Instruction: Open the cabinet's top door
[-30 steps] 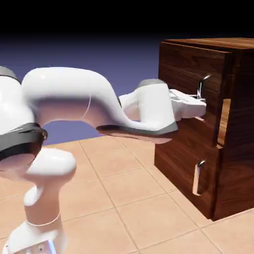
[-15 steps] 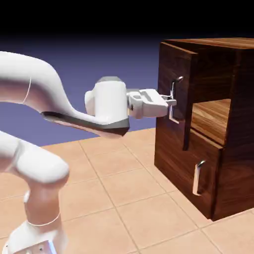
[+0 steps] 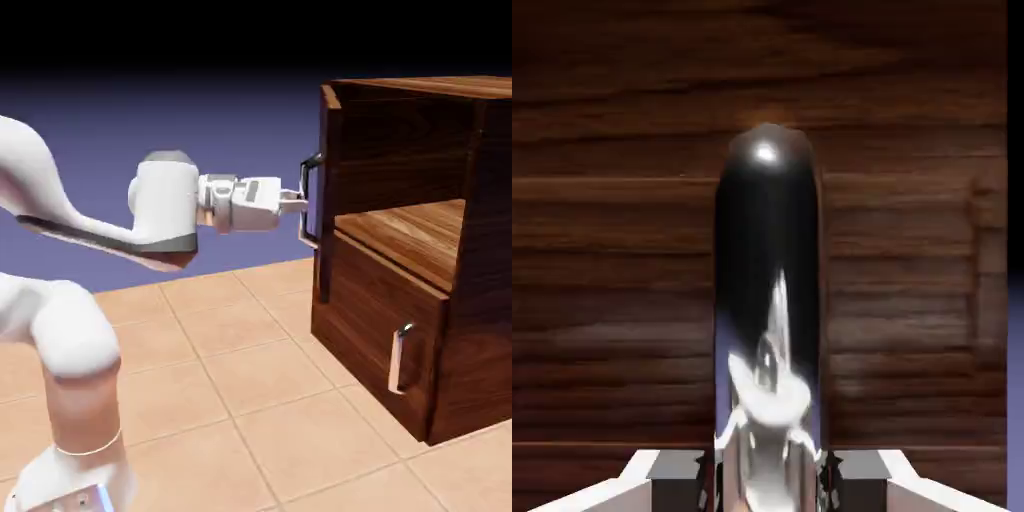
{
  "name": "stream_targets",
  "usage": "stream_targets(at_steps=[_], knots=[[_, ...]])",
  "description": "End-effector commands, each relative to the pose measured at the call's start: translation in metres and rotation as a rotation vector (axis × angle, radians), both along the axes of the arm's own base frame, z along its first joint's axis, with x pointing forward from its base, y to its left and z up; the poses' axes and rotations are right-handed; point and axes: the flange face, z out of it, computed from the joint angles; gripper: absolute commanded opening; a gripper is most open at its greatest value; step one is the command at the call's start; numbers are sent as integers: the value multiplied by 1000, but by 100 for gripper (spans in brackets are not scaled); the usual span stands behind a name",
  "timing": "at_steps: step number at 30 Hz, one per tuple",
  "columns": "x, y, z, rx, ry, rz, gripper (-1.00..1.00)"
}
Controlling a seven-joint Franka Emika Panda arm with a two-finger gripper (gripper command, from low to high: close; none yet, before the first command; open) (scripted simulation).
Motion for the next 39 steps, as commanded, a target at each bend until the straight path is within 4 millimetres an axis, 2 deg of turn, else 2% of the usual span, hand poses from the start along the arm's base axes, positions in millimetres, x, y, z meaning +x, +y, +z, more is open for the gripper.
stream_targets(at_steps=[1,12,24,31,39], knots=[[-4,5,0,1,0,-16,-100],[-47,67,0,1,0,-194,-100],[-88,170,0,1,0,-457,-100],[-100,237,0,1,0,-619,-100],[-101,303,0,1,0,-775,-100]])
